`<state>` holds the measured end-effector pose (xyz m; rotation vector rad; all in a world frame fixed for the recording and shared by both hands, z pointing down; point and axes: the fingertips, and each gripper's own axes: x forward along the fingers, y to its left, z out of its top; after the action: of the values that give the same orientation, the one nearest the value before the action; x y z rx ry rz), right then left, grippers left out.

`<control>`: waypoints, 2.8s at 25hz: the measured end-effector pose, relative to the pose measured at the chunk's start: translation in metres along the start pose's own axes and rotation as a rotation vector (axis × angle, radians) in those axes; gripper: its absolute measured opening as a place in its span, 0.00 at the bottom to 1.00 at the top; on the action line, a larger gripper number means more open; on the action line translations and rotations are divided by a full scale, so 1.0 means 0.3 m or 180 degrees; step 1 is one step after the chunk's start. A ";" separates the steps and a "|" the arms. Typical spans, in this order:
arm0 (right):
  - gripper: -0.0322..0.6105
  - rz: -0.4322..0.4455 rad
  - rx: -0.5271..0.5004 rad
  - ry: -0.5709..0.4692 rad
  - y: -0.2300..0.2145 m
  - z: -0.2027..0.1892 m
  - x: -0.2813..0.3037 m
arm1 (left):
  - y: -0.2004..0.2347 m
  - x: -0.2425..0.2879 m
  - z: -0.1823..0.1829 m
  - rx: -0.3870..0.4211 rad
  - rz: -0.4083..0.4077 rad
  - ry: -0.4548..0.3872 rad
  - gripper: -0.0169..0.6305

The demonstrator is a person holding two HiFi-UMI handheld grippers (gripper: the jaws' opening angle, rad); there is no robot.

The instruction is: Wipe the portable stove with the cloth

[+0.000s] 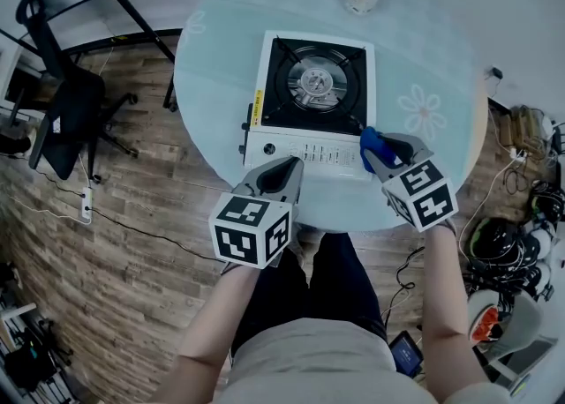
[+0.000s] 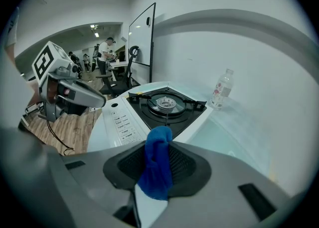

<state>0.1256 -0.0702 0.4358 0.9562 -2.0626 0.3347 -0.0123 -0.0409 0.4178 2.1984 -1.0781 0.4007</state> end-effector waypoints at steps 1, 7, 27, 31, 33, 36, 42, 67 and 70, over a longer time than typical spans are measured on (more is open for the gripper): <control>0.24 0.0009 0.0047 -0.0008 0.010 0.004 0.002 | 0.002 -0.001 -0.002 0.0000 -0.0004 0.0005 0.05; 0.24 0.0033 0.0229 -0.0012 0.064 0.000 0.025 | 0.015 -0.015 -0.019 -0.0008 -0.0016 0.0024 0.05; 0.24 -0.0053 0.0595 0.0002 0.140 0.018 0.064 | 0.076 -0.072 -0.055 -0.0069 0.0018 0.0035 0.05; 0.24 -0.0006 0.0607 -0.0003 0.159 0.027 0.068 | 0.084 -0.084 -0.055 -0.0088 0.0039 0.0015 0.05; 0.24 0.0029 0.0589 -0.0008 0.172 0.033 0.070 | 0.087 -0.092 -0.053 -0.0099 0.0055 -0.0005 0.05; 0.24 0.0064 0.0524 0.0015 0.194 0.046 0.078 | 0.094 -0.100 -0.048 -0.0131 0.0080 -0.0037 0.05; 0.24 0.0164 0.0419 0.0066 0.236 0.077 0.102 | 0.112 -0.109 -0.053 -0.0179 0.0123 -0.0062 0.05; 0.24 0.0663 -0.0072 0.0050 0.400 0.252 0.226 | 0.233 -0.137 -0.053 -0.0401 0.0368 -0.0132 0.05; 0.24 0.0732 -0.0127 0.0057 0.424 0.268 0.242 | 0.253 -0.140 -0.056 -0.0430 0.0398 -0.0139 0.05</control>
<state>-0.0404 -0.0639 0.4530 0.6905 -2.1588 0.4186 -0.0977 -0.0391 0.4402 2.0362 -1.2340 0.3256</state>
